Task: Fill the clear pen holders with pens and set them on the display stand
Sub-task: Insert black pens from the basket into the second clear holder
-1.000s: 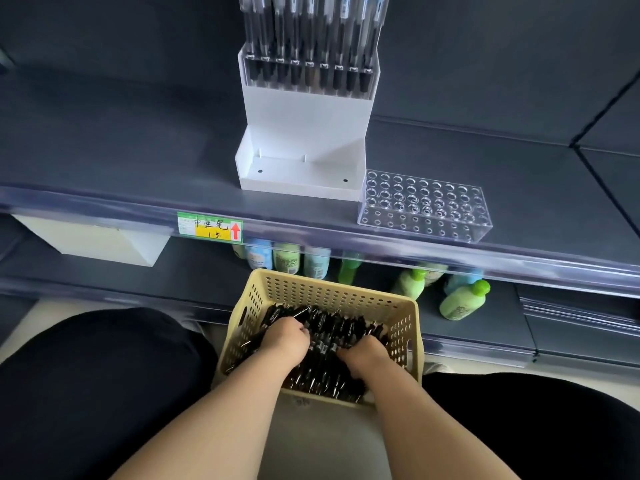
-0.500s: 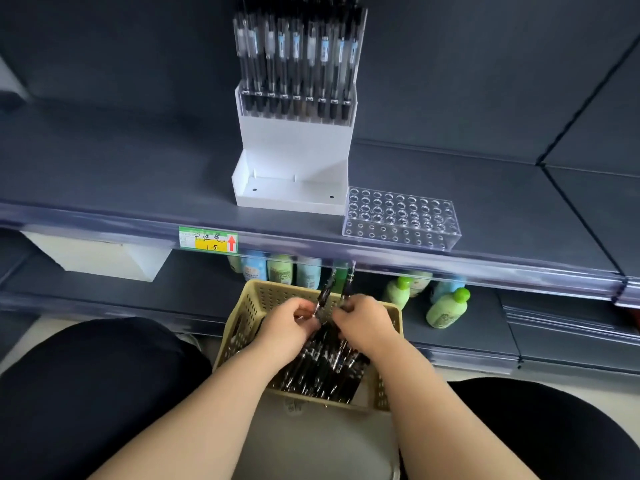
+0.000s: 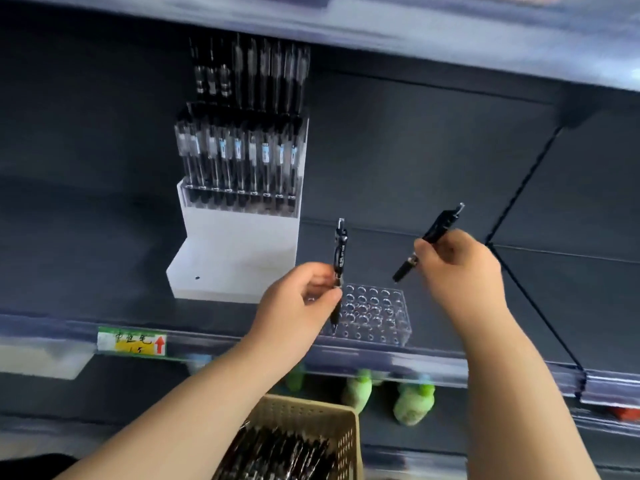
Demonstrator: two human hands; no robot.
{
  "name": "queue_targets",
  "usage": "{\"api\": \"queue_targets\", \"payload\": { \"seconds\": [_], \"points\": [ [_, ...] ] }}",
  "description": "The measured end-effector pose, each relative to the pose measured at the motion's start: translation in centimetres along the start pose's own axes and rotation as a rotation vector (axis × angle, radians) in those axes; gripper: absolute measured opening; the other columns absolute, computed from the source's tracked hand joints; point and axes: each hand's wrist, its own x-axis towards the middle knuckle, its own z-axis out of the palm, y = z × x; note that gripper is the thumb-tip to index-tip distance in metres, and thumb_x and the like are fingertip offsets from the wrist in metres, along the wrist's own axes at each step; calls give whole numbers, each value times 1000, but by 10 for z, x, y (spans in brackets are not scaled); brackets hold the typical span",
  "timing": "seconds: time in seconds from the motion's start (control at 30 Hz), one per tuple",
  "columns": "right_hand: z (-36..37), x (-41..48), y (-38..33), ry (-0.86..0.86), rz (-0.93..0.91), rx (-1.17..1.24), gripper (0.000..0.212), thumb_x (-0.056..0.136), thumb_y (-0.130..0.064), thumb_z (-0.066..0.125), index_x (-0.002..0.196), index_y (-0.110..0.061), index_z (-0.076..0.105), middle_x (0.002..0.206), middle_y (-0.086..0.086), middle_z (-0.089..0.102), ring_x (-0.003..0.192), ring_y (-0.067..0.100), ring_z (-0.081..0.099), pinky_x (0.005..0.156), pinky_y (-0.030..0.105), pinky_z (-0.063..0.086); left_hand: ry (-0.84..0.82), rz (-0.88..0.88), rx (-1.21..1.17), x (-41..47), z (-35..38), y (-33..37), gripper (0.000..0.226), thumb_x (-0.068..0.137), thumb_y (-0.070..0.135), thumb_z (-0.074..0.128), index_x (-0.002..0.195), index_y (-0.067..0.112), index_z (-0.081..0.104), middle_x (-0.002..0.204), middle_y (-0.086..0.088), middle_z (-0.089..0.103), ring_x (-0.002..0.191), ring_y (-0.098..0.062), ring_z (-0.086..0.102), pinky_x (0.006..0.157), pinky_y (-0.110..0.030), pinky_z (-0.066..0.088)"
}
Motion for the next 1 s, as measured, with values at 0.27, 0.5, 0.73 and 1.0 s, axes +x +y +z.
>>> {"api": "queue_targets", "payload": {
  "seconds": [0.27, 0.5, 0.73, 1.0],
  "points": [
    [13, 26, 32, -86, -44, -130, 6, 90, -22, 57, 90, -17, 55, 71, -9, 55, 64, 7, 48, 50, 14, 31, 35, 49, -41, 33, 44, 3, 27, 85, 12, 65, 102, 32, 58, 94, 14, 67, 85, 5, 62, 78, -7, 47],
    [15, 28, 41, -152, -47, -146, 8, 93, -23, 53, 96, -15, 52, 77, -6, 56, 64, 6, 49, 52, 19, 36, 87, -13, -103, 39, 57, -15, 30, 86, 12, 65, 92, 40, 58, 89, 20, 67, 84, 7, 62, 74, -6, 46],
    [20, 25, 41, -192, -26, -200, 16, 94, -21, 51, 104, -9, 52, 93, 8, 61, 82, 27, 57, 70, 33, 49, 49, -13, -143, 38, 61, -14, 32, 86, 8, 64, 94, 38, 57, 92, 15, 67, 83, 6, 62, 75, -7, 47],
    [33, 24, 50, -263, 26, -251, 17, 92, -23, 54, 103, -10, 56, 95, 7, 65, 87, 28, 60, 77, 39, 52, -16, -62, -216, 29, 58, -23, 28, 87, 10, 63, 98, 35, 57, 97, 14, 69, 88, 7, 63, 78, -12, 49]
  ]
}}
